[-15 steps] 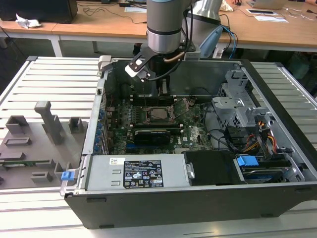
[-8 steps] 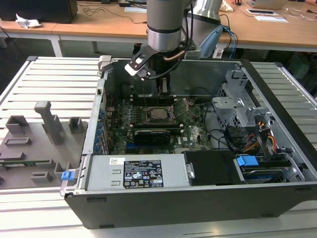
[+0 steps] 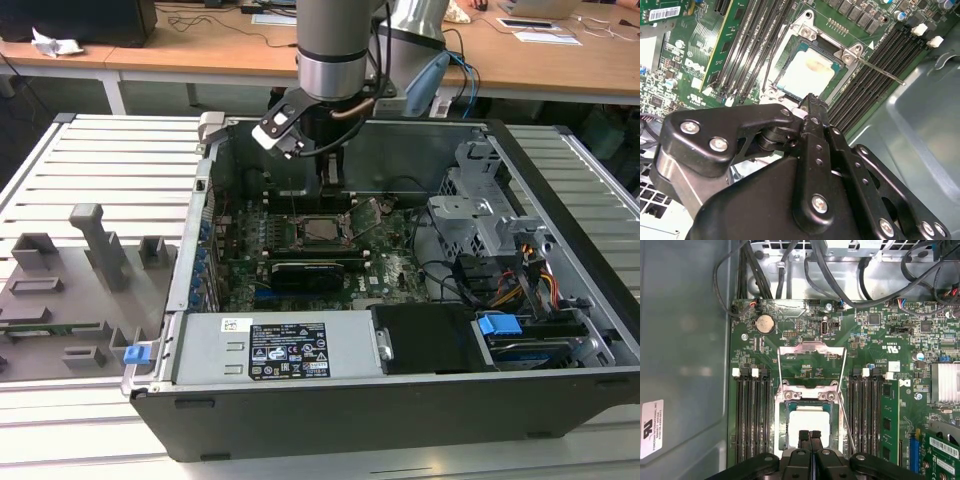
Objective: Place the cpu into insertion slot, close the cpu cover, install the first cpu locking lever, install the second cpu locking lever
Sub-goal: 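Close the cpu cover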
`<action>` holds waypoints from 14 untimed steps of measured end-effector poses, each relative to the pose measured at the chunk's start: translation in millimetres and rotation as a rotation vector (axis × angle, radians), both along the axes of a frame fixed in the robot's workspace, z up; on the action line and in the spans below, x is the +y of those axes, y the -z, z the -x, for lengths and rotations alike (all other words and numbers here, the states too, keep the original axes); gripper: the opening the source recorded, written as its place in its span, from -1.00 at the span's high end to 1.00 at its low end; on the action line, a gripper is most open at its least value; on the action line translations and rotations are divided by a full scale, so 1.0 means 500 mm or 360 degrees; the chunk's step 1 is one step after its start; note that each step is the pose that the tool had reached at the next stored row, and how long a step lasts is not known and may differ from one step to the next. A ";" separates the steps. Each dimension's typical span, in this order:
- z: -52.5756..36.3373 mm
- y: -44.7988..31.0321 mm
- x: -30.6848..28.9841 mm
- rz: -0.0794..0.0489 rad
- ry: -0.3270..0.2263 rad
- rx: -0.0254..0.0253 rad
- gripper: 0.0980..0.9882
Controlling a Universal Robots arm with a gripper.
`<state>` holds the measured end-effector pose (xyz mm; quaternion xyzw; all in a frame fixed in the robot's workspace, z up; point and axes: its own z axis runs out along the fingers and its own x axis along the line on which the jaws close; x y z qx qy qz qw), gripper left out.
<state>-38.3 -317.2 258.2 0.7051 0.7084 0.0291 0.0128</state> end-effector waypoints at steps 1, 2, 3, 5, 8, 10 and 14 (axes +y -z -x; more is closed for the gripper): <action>-0.001 0.000 0.000 0.0000 0.0000 0.00002 0.98; -0.003 -0.001 0.000 0.0000 0.0000 0.00005 0.98; -0.006 -0.001 0.000 0.0000 0.0000 0.00005 0.98; -0.015 -0.001 0.000 0.0000 0.0000 0.00007 0.98; -0.024 -0.002 0.000 0.0000 0.0000 0.00010 0.98; -0.025 -0.005 0.000 0.0000 0.0000 0.00010 0.98; -0.025 -0.023 0.001 0.0000 0.0000 0.00009 0.98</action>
